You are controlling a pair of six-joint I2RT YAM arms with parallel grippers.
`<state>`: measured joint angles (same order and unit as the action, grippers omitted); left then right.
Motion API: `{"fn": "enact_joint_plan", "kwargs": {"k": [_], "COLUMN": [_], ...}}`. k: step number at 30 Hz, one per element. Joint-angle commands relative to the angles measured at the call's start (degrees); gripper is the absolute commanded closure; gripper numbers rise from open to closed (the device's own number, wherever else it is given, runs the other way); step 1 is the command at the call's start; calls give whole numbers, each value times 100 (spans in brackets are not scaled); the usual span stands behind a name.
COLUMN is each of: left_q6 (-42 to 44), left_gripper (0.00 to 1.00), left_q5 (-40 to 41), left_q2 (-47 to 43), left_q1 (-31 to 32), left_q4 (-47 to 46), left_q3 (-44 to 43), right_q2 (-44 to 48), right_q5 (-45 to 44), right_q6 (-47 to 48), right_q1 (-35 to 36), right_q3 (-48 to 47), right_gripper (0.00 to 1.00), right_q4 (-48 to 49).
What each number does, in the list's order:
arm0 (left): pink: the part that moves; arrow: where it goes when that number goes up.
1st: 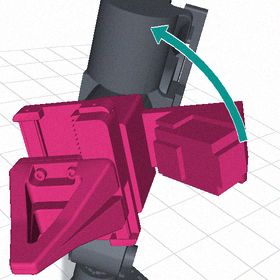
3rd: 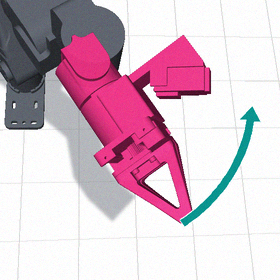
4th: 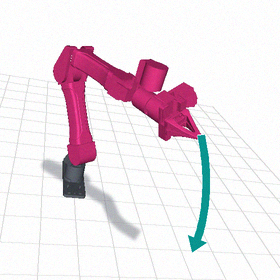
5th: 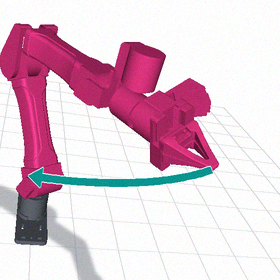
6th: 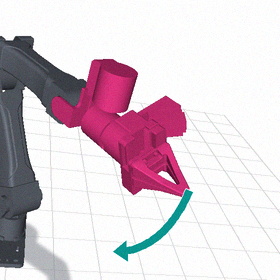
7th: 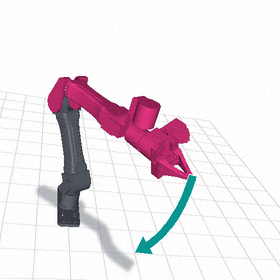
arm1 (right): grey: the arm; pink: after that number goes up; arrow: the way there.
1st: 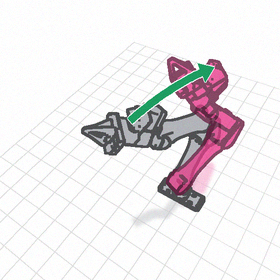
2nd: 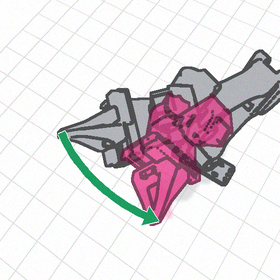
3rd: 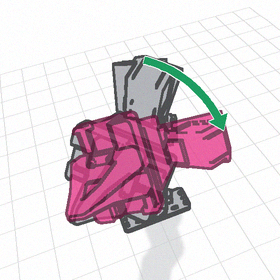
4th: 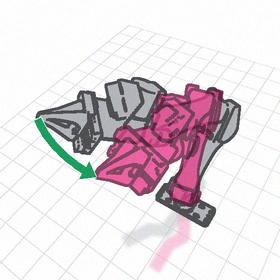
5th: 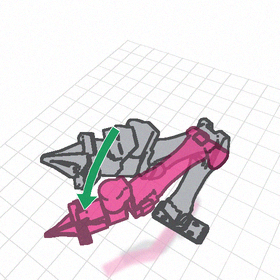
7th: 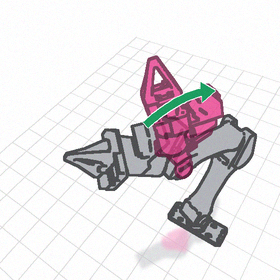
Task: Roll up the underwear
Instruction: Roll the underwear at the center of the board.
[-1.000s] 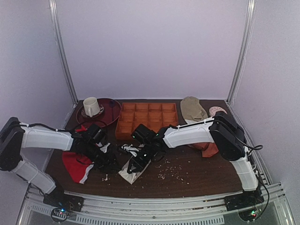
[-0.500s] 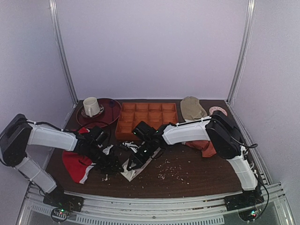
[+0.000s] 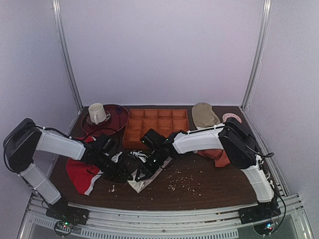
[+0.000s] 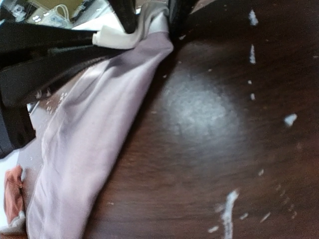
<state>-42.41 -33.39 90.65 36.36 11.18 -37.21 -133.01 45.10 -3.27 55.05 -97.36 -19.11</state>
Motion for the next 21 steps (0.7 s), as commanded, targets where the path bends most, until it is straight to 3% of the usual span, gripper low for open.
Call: {"fn": "enact_joint_plan", "kwargs": {"k": [1,4,12,21], "left_q6": [45,51,-166,-1063], "left_gripper": [90,100,100,100], "left_q5": [276,320,402,835], "left_q2": [239,240,-82,-1016], "left_q1": [-41,-50,-50,214], "left_q4": [-8,50,165,397], "left_q3": [118,123,242,583], "right_q2": [-7,12,443,1661], "right_q5": [24,-23,-435,-1085], "right_q6": [30,36,-123,-475], "right_q1": [-25,-21,-26,-14], "right_q3": [-7,9,327,1340], "right_gripper": [100,100,84,79], "right_q4": [-108,-95,233,1031]}}
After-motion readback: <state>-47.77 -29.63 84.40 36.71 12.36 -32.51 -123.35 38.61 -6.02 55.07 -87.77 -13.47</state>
